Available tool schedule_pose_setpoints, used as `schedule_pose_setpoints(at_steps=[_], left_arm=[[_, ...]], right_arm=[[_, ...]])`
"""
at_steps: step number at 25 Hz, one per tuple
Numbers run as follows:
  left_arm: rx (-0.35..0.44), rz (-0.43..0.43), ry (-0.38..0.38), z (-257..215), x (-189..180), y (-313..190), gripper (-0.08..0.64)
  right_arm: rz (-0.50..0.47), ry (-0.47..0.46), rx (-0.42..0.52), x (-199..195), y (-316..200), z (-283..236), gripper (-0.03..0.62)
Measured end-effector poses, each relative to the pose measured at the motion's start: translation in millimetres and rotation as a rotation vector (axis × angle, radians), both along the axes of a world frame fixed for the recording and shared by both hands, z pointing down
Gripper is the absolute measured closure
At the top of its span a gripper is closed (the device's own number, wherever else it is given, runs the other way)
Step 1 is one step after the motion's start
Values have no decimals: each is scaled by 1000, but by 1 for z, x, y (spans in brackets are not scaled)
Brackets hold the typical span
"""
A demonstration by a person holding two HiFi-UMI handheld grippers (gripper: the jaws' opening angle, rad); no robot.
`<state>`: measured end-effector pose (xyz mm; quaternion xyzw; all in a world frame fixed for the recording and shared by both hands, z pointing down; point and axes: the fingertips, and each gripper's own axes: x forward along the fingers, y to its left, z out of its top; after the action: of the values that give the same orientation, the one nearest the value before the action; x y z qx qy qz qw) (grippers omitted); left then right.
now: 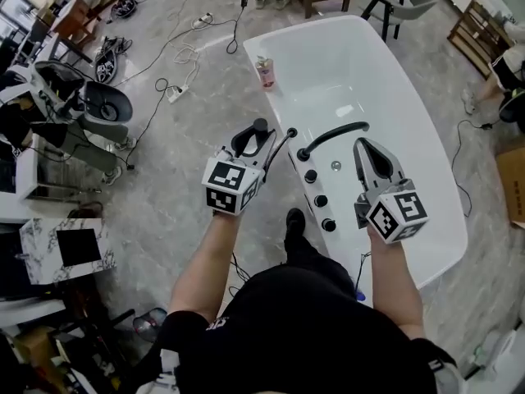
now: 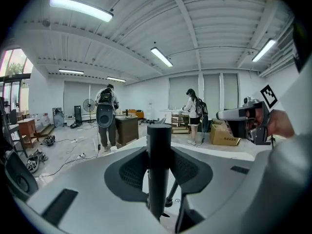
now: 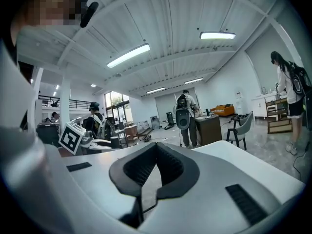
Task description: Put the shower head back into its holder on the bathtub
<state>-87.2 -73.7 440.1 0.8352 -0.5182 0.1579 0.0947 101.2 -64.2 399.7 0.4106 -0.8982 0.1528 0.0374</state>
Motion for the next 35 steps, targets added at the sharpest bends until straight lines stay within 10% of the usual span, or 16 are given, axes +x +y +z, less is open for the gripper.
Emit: schedule_pose_setpoints(at_steps=[20, 35], left_arm=[[-16, 53, 56, 16, -48, -124, 416], [93, 182, 37, -58, -37, -183, 416]], right_arm=[[3, 33, -50, -68, -113, 15, 578], [65, 0, -61, -75, -145, 3, 578]])
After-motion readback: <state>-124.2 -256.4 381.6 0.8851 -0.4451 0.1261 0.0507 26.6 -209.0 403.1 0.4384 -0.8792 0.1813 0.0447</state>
